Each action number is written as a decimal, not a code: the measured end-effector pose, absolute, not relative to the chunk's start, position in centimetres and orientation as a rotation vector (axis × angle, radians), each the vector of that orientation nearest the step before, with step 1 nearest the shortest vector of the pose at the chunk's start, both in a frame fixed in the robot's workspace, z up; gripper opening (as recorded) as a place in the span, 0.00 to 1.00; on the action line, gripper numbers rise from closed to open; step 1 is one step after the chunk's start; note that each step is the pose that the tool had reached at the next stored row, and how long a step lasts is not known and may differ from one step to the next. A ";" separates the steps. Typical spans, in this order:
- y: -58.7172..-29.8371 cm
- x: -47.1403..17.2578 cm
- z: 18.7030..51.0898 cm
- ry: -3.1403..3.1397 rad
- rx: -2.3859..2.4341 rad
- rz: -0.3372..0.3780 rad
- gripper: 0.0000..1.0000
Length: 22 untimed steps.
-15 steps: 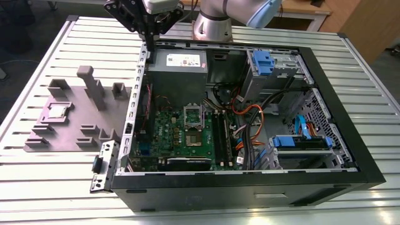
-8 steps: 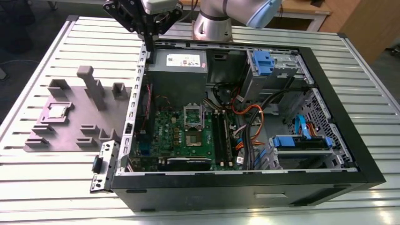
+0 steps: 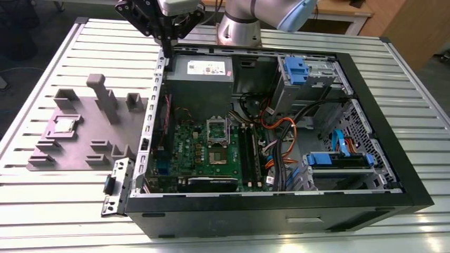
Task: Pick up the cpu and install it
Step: 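Reach for the cpu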
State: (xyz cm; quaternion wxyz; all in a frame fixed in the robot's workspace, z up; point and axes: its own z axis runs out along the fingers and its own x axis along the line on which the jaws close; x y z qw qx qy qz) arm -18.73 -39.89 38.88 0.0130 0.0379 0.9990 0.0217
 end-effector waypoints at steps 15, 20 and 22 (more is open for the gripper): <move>-39.9 -19.1 38.9 3.113 0.118 0.068 0.11; -39.9 -20.0 38.6 3.113 0.118 0.068 0.11; -39.9 -20.1 38.6 3.113 0.118 0.068 0.11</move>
